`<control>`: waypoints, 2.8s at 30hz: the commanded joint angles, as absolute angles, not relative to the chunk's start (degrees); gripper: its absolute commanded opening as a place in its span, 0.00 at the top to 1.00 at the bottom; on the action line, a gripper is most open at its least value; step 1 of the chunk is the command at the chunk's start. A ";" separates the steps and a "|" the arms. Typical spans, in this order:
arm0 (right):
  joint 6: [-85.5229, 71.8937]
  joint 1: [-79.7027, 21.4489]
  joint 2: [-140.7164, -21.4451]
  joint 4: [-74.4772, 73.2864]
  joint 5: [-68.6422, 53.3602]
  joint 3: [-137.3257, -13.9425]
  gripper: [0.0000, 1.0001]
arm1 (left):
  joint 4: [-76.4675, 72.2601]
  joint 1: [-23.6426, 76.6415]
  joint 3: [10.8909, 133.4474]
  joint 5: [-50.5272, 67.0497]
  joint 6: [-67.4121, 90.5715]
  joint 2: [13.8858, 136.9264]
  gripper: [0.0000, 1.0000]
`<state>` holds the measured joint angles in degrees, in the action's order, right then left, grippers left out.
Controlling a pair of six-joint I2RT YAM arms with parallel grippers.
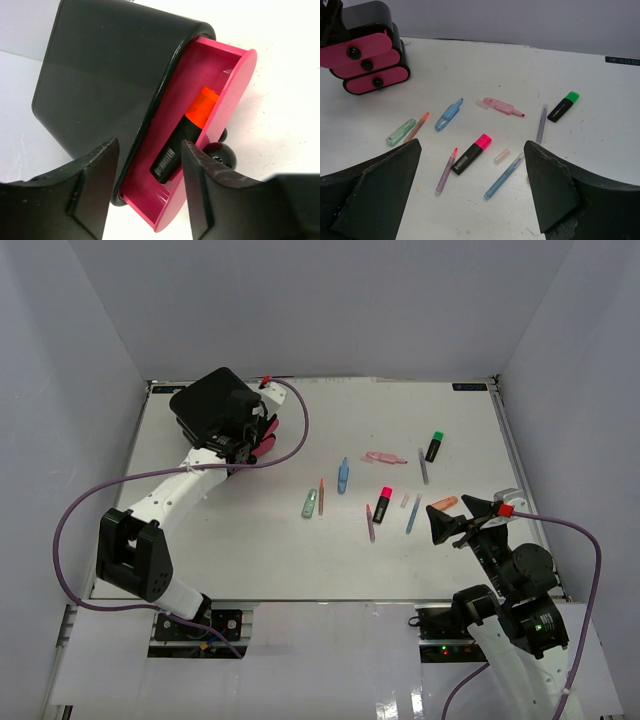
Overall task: Sort the stationery into containers
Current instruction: Place the pen in the drawer, then pick up the pen from the center of the board.
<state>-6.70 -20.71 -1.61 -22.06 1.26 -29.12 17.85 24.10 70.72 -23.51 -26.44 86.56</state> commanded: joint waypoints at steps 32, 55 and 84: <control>-5.62 -21.01 -2.29 -19.07 -1.13 -29.09 0.10 | 34.10 23.03 81.74 -5.45 -7.21 88.50 0.14; -5.36 -21.01 -2.37 -18.98 -1.67 -28.92 0.10 | 39.02 22.24 84.46 5.45 -6.15 90.88 0.22; -16.78 -20.83 -50.34 -27.86 21.35 -49.82 0.10 | 18.47 22.24 66.47 1.06 11.16 67.07 0.02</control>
<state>-13.19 -20.73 -44.95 -28.18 14.76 -45.06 25.63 22.28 71.88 0.19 9.17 70.70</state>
